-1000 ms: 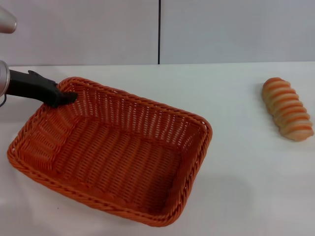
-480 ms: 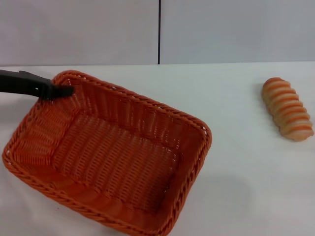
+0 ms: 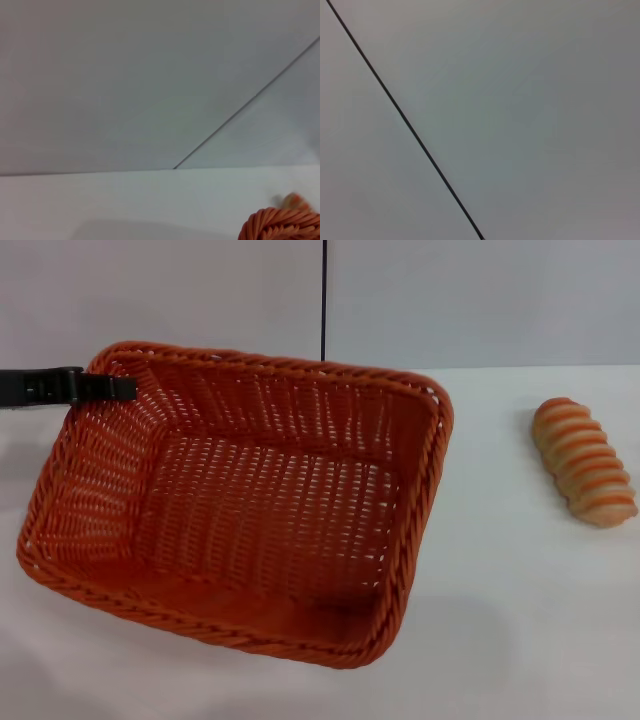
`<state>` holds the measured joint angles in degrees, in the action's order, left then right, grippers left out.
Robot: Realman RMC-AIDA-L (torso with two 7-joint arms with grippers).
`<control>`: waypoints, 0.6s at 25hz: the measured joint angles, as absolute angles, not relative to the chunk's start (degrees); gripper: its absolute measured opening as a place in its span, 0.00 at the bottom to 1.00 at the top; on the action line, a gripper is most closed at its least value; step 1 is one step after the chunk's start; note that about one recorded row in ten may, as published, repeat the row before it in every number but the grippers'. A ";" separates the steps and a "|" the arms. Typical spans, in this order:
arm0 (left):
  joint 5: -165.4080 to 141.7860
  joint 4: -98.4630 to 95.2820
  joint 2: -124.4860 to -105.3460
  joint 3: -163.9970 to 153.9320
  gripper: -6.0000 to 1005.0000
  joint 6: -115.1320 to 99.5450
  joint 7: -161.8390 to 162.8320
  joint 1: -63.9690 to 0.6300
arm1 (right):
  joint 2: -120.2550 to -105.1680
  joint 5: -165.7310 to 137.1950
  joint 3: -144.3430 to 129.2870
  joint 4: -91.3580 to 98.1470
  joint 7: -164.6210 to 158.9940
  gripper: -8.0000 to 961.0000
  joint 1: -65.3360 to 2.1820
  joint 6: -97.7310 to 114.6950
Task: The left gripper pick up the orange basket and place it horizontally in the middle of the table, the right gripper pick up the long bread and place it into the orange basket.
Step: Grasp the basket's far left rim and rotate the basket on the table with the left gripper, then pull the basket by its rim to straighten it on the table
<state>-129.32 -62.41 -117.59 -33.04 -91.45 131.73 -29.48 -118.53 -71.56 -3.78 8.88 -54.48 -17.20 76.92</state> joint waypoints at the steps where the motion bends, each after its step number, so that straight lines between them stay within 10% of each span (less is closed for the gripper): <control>1: -128.04 -62.23 -117.74 -33.11 0.17 -91.44 132.41 -28.76 | -118.51 -71.59 -3.78 8.89 -54.47 0.68 -17.23 76.82; 15: -119.35 -52.33 -118.39 -34.87 0.17 -86.27 133.34 -22.71 | -118.43 -72.61 -3.77 9.49 -53.94 0.69 -18.02 73.95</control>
